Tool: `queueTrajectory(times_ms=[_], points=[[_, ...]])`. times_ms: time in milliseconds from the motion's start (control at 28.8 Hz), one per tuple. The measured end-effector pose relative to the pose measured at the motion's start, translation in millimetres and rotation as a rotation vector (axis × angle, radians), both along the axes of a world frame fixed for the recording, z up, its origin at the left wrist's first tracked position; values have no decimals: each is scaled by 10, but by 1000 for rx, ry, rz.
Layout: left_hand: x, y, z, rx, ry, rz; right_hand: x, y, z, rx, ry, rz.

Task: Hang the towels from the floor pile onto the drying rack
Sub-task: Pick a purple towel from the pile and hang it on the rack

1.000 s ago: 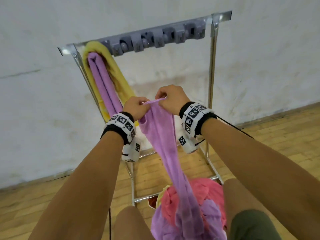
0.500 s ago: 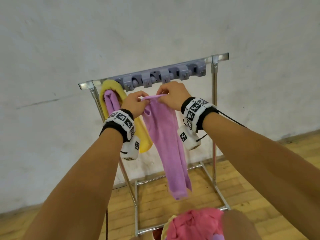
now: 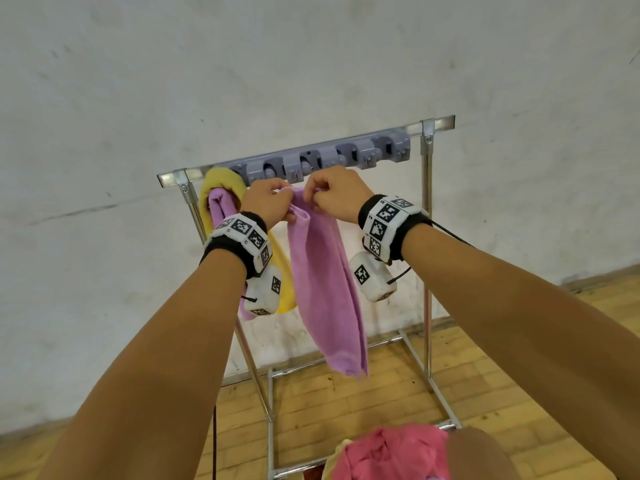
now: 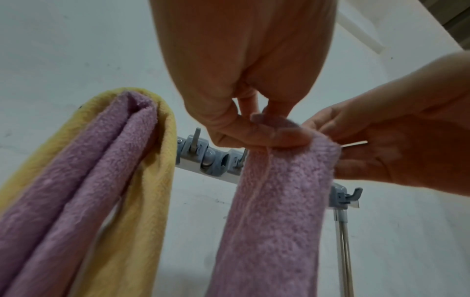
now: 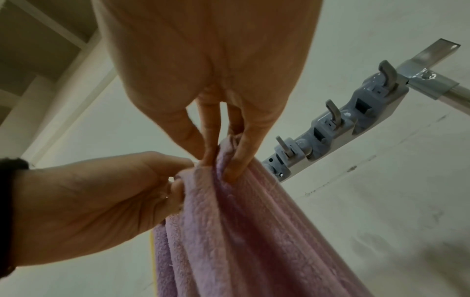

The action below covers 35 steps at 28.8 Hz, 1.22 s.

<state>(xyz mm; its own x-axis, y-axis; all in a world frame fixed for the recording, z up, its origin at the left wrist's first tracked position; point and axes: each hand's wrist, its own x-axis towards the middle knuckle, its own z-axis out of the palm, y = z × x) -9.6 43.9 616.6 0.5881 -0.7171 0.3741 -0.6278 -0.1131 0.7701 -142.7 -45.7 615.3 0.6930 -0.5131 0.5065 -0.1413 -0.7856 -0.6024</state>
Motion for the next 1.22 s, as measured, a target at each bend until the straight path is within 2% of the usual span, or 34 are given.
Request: queueTrajectory(times_ms=[69, 174, 312, 382, 486, 660, 764, 972, 1041, 1215], points=[[-14, -8, 6, -23, 63, 26, -4, 17, 1, -25, 50, 13], [16, -35, 0, -16, 21, 67, 6, 26, -23, 3, 103, 73], [94, -44, -36, 14, 51, 85, 8, 36, -35, -179, 216, 4], [21, 11, -7, 28, 53, 75, -10, 37, -24, -218, 199, -9], [31, 45, 13, 39, 17, 86, -28, 44, 2, -159, 126, 13], [34, 45, 33, 16, 141, 66, -8, 39, 23, 66, 60, 74], [8, 84, 56, -59, 192, 62, 1, 29, 12, 103, -2, 77], [-112, 254, -86, -160, 493, -179, -13, 17, -16, 239, -181, 124], [-119, 236, -118, -106, 448, -280, -15, 3, -19, 244, -203, 111], [-123, 148, -110, -190, 378, -230, -59, -13, -27, 344, -273, 143]])
